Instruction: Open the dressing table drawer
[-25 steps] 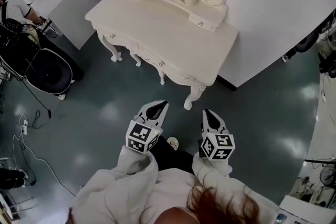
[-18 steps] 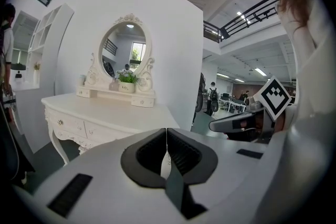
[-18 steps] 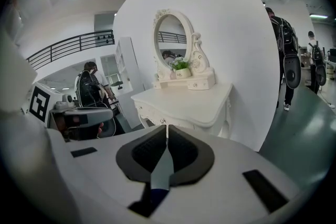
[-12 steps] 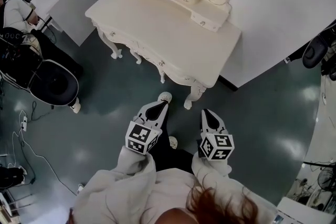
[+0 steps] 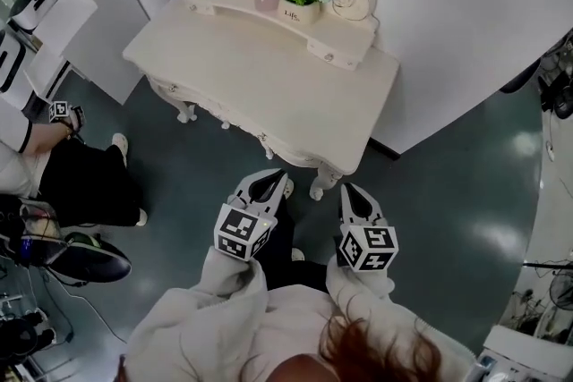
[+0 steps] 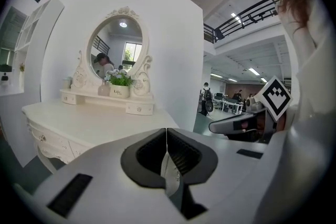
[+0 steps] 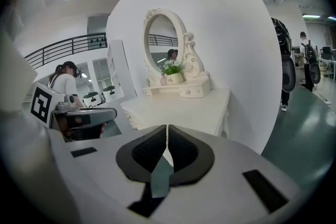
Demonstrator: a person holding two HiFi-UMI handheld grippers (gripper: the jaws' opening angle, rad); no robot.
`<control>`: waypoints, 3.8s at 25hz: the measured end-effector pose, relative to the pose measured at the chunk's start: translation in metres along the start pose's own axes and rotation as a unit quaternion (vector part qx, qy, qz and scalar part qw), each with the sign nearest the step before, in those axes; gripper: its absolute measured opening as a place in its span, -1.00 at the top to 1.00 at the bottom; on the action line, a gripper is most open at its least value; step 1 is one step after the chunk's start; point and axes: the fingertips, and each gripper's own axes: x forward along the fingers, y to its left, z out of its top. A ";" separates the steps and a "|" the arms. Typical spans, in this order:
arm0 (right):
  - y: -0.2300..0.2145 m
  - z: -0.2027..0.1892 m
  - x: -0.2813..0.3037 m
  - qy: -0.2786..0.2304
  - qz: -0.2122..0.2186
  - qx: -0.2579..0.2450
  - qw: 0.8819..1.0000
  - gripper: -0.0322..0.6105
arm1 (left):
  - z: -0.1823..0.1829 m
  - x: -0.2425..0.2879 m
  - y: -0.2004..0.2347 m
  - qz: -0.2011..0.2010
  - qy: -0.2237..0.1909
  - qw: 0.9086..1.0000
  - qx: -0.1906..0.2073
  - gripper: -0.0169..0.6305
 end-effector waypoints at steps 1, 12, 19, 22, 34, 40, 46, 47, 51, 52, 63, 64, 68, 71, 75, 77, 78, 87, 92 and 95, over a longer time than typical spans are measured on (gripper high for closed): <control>-0.003 0.006 0.006 -0.002 -0.004 0.003 1.000 0.79 | 0.005 0.008 0.005 -0.005 0.002 1.000 0.002 0.89; -0.028 0.057 0.076 -0.011 -0.053 0.036 0.998 0.79 | 0.050 0.087 0.063 -0.063 0.020 0.997 0.024 0.89; -0.049 0.076 0.105 -0.024 -0.105 0.058 0.992 0.79 | 0.065 0.139 0.087 -0.118 0.028 0.992 0.040 0.89; -0.058 0.083 0.116 -0.025 -0.123 0.066 0.990 0.79 | 0.070 0.159 0.093 -0.139 0.032 0.989 0.044 0.89; -0.074 0.096 0.149 -0.023 -0.182 0.090 0.979 0.79 | 0.074 0.222 0.119 -0.192 0.050 0.979 0.041 0.89; -0.087 0.102 0.163 -0.024 -0.202 0.091 0.975 0.79 | 0.071 0.261 0.133 -0.175 0.058 0.982 0.045 0.89; -0.095 0.104 0.178 -0.013 -0.201 0.088 0.976 0.79 | 0.057 0.298 0.139 -0.144 0.088 0.983 0.072 0.88; -0.096 0.103 0.179 -0.009 -0.200 0.089 0.976 0.79 | 0.054 0.304 0.139 -0.141 0.094 0.983 0.073 0.88; -0.105 0.101 0.185 0.001 -0.194 0.091 0.977 0.79 | 0.050 0.325 0.143 -0.120 0.105 0.984 0.075 0.88; -0.108 0.100 0.187 0.004 -0.194 0.093 0.977 0.79 | 0.047 0.328 0.142 -0.116 0.109 0.984 0.076 0.84; -0.126 0.098 0.192 0.017 -0.195 0.107 0.975 0.79 | 0.036 0.349 0.145 -0.067 0.127 0.987 0.072 0.57; -0.127 0.097 0.193 0.018 -0.194 0.110 0.975 0.79 | 0.036 0.349 0.145 -0.064 0.128 0.987 0.072 0.58; -0.125 0.095 0.195 0.021 -0.193 0.113 0.975 0.79 | 0.030 0.349 0.150 -0.055 0.143 0.987 0.059 0.49; -0.126 0.095 0.195 0.021 -0.195 0.116 0.974 0.79 | 0.029 0.354 0.155 -0.050 0.145 0.987 0.051 0.48; -0.126 0.091 0.193 0.022 -0.199 0.124 0.972 0.79 | 0.027 0.358 0.152 -0.053 0.151 0.986 0.049 0.53; -0.125 0.090 0.193 0.021 -0.200 0.129 0.971 0.79 | 0.026 0.360 0.148 -0.056 0.153 0.985 0.049 0.66; -0.125 0.090 0.193 0.020 -0.200 0.129 0.971 0.79 | 0.026 0.361 0.147 -0.056 0.153 0.986 0.049 0.66; -0.119 0.088 0.189 0.019 -0.193 0.127 0.973 0.79 | 0.024 0.355 0.144 -0.068 0.149 0.985 0.053 0.68; -0.116 0.085 0.187 0.019 -0.191 0.129 0.973 0.79 | 0.021 0.348 0.141 -0.074 0.148 0.985 0.055 0.69; -0.114 0.082 0.187 0.020 -0.191 0.131 0.973 0.79 | 0.020 0.343 0.140 -0.079 0.151 0.984 0.054 0.69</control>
